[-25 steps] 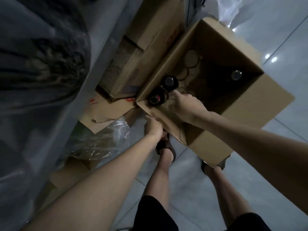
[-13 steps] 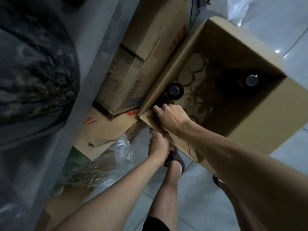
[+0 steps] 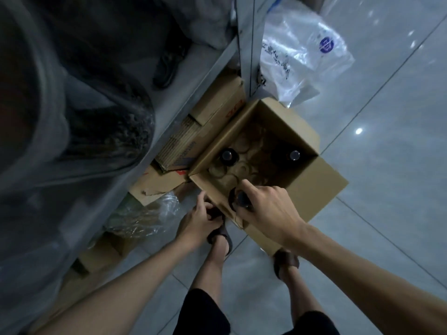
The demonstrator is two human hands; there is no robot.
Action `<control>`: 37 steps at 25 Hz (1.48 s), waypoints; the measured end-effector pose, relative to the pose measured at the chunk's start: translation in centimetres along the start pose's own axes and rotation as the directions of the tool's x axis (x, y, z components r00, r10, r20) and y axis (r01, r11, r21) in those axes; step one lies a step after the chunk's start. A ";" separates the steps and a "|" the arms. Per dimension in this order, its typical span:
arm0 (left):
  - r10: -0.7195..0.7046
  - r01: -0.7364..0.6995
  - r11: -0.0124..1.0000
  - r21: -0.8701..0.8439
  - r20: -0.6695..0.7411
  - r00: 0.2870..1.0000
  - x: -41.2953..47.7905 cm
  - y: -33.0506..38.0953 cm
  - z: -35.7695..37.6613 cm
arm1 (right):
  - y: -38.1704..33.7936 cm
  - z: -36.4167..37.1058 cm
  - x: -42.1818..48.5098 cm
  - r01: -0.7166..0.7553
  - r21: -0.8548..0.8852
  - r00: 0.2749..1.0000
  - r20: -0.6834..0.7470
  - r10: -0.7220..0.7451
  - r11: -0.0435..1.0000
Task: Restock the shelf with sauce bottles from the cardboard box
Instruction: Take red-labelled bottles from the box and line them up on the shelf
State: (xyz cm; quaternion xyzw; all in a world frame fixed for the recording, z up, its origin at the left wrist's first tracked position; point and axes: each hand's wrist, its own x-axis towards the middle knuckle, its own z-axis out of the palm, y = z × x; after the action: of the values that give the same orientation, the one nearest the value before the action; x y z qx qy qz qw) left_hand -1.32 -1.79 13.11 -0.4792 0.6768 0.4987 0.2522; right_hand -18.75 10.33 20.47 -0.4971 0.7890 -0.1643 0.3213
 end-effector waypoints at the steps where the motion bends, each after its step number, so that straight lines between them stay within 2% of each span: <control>1: 0.056 -0.056 0.998 -0.016 0.030 0.998 -1.6 1.1 -0.7 | -1.1 -2.7 -0.9 -0.007 0.010 1.000 -0.007 0.007 1.000; 5: 0.295 -0.291 0.955 -0.052 0.113 0.949 -10.8 9.7 -4.2 | -7.6 -16.9 -5.2 0.035 -0.006 0.996 -0.079 -0.035 0.999; 6: 0.339 -0.335 0.940 -0.061 0.068 0.938 -13.7 12.5 -5.2 | -9.5 -20.6 -6.3 0.054 -0.012 0.994 -0.092 -0.055 0.998; 8: 0.420 -0.433 0.896 -0.104 -0.123 0.899 -19.8 18.5 -7.1 | -13.6 -27.8 -8.4 0.104 -0.015 0.985 -0.140 -0.105 0.994; 10: 0.478 -0.541 0.829 -0.141 -0.324 0.817 -26.0 23.7 -8.7 | -17.8 -34.7 -10.8 0.174 0.005 0.958 -0.232 -0.168 0.985; 14: 0.559 -0.717 0.689 -0.109 -0.549 0.621 -38.4 32.0 -12.8 | -27.5 -48.1 -16.4 0.321 0.062 0.890 -0.361 -0.279 0.945; 17: 0.597 -0.810 0.582 -0.072 -0.638 0.486 -46.1 35.9 -16.6 | -34.0 -55.1 -19.5 0.465 0.066 0.783 -0.495 -0.376 0.883; 21: 0.576 -0.860 0.510 0.027 -0.753 0.318 -56.5 37.3 -21.5 | -41.9 -61.9 -23.4 0.602 0.253 0.752 -0.499 -0.431 0.757; 24: 0.531 -0.878 0.477 0.034 -0.807 0.257 -63.1 36.6 -24.3 | -46.3 -63.6 -25.5 0.677 0.329 0.724 -0.459 -0.515 0.658; 27: 0.504 -0.870 0.491 0.039 -0.827 0.248 -68.3 35.2 -26.6 | -49.1 -61.4 -25.7 0.658 0.230 0.738 -0.383 -0.555 0.717; 30: 0.458 -0.814 0.576 0.071 -0.853 0.249 -72.6 32.0 -29.5 | -53.1 -57.9 -25.6 0.616 0.354 0.787 -0.250 -0.564 0.704; 33: 0.422 -0.723 0.681 0.116 -0.869 0.258 -75.9 27.6 -31.7 | -58.6 -53.9 -26.3 0.556 0.560 0.812 -0.205 -0.547 0.615; 37: 0.332 -0.658 0.749 0.075 -0.903 0.274 -80.2 19.4 -34.9 | -66.7 -47.5 -27.1 0.469 0.652 0.841 -0.124 -0.526 0.596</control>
State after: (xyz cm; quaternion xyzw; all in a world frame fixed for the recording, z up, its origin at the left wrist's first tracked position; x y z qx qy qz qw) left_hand 19.15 -1.04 100.34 -0.4565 0.7309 0.3319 -0.3836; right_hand 2.73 1.45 103.49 -0.5568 0.4944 -0.4944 0.4484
